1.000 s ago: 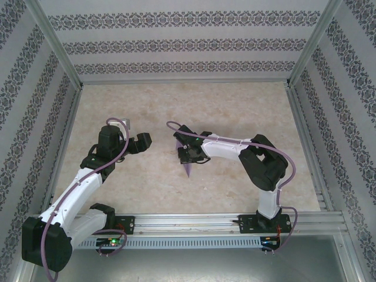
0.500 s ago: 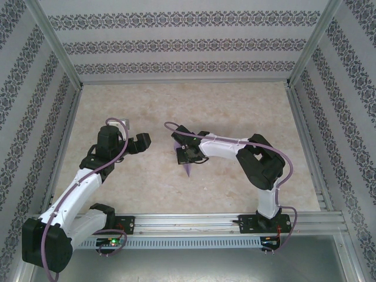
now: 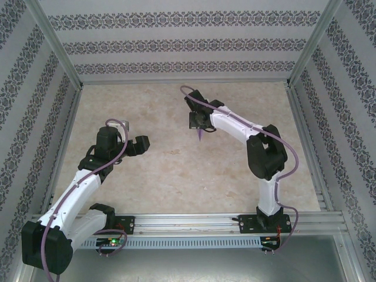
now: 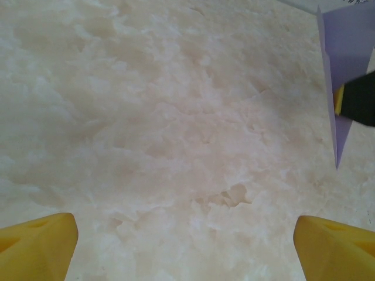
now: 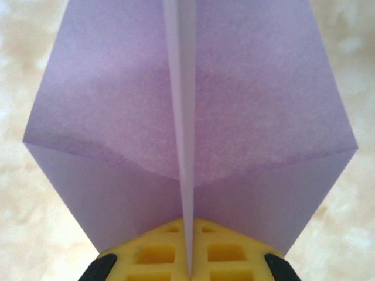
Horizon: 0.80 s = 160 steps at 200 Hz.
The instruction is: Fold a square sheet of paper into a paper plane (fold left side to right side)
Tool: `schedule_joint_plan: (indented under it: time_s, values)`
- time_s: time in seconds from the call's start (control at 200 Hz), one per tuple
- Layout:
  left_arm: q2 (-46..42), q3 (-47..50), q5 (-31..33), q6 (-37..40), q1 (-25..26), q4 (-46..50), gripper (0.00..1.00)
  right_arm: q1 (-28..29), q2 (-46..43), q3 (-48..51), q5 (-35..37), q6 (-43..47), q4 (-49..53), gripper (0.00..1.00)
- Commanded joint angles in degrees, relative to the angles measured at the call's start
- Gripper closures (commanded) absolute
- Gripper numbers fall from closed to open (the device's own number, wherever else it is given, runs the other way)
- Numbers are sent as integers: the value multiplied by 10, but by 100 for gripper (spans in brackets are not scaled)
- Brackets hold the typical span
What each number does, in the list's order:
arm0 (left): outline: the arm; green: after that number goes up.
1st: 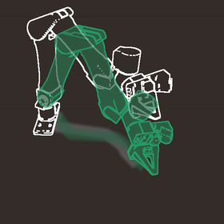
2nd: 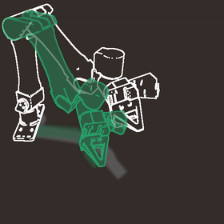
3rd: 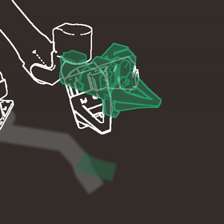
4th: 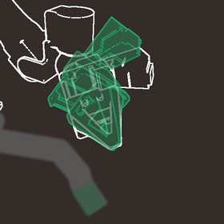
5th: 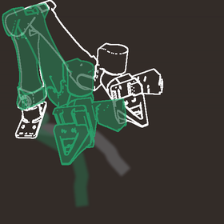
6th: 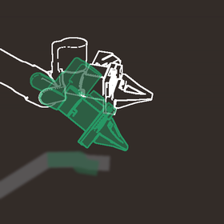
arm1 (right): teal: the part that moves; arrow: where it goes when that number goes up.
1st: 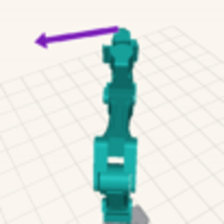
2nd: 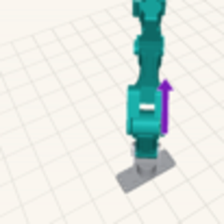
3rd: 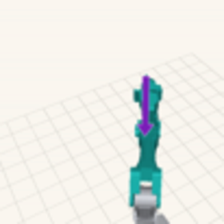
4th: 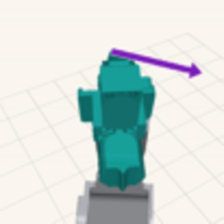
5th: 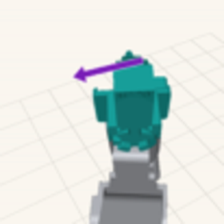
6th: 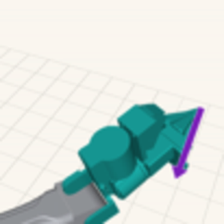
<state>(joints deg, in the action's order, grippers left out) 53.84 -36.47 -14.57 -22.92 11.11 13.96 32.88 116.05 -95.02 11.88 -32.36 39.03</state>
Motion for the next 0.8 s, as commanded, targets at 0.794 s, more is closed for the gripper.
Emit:
schedule_joint_plan:
  time_s: [0.794]
  values:
    - [39,-23,-50,12,-11,21,3,-48,165,-109,-59,49,65,95]
